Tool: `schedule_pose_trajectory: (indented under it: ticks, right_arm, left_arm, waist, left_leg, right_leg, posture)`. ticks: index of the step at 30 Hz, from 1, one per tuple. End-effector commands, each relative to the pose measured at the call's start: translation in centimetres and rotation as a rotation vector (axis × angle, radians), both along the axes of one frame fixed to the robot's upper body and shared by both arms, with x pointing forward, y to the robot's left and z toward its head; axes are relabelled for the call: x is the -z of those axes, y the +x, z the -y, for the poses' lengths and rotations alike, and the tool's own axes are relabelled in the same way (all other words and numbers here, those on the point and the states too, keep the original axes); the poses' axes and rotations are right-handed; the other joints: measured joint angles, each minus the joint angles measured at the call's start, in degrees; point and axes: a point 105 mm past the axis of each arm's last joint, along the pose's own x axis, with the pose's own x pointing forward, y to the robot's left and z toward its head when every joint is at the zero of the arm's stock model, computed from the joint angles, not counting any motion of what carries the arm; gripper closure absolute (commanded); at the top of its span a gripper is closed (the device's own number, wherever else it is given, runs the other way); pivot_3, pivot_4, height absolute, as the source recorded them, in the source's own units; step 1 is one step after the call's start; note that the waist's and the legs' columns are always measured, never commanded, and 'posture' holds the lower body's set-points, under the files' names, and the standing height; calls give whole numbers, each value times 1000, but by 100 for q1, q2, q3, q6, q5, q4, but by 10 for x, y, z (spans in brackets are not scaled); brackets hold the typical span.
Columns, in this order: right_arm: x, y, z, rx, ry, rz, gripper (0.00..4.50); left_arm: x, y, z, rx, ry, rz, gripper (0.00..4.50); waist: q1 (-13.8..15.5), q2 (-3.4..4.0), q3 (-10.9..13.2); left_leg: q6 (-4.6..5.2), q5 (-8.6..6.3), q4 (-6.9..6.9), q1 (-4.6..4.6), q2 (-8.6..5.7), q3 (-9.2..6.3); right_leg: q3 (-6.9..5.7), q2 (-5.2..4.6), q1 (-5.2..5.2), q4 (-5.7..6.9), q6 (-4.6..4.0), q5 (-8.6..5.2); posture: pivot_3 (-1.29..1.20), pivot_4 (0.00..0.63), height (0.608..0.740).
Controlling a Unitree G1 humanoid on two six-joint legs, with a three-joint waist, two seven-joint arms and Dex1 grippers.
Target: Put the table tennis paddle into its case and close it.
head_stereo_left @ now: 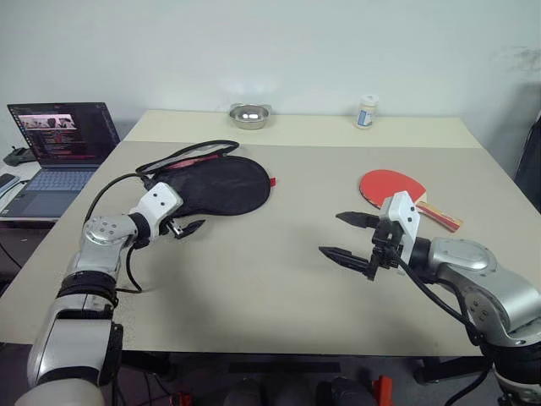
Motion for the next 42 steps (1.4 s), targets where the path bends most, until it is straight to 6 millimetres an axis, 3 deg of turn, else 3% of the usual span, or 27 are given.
schedule_pose_trajectory:
  ticks: [1,5,8,14,19,30,38,42]
  right_arm:
    - [-7,1,0,3,20,42,23]
    - [-8,4,1,19,37,42,23]
    - [-9,5,1,27,46,43,0]
    - [-14,12,3,70,77,57,0]
    - [-17,17,9,109,94,62,0]
    - [-20,21,16,141,95,68,0]
    - [-17,14,30,141,49,50,0]
    - [-14,10,39,127,4,37,0]
  left_arm:
    - [-8,7,-5,-48,-9,28,0]
    - [3,5,-16,-105,1,-22,0]
    - [5,5,-19,-129,-12,-26,508]
    - [12,5,-22,-166,-43,-34,2631]
    - [6,7,-20,-159,-61,-10,4410]
    - [-9,12,-18,-157,-85,42,4460]
    - [15,2,67,135,-317,-115,4460]
    - [16,-11,109,154,-483,-226,4460]
  waist:
    - [-1,0,0]
    - [-8,-2,0]
    - [-9,-2,0]
    - [-10,-3,-1]
    - [-11,-4,-1]
    - [-14,-4,-1]
    - [-4,-6,-3]
    - [-29,-9,-1]
  left_leg:
    - [0,0,0,0,0,0]
    - [0,0,0,1,-2,2]
    - [0,0,0,1,-1,2]
    - [0,0,5,1,0,2]
    - [0,0,8,1,0,2]
    - [0,0,18,2,-1,6]
    - [3,-2,66,-10,4,11]
    - [9,-6,77,-10,11,1]
  right_leg:
    - [-1,0,0,0,0,0]
    - [-4,0,-1,3,0,0]
    - [-6,0,-3,5,0,0]
    - [-5,0,-3,12,0,0]
    - [-4,-1,-3,14,-1,0]
    - [-1,-1,-9,35,-1,0]
    - [12,-8,-21,73,-1,0]
    - [40,-10,-21,78,-1,0]
  posture:
    - [0,150,740]
    - [0,150,740]
    - [0,150,740]
    - [0,150,740]
    - [0,150,740]
    - [0,150,740]
    - [0,150,740]
    - [0,150,740]
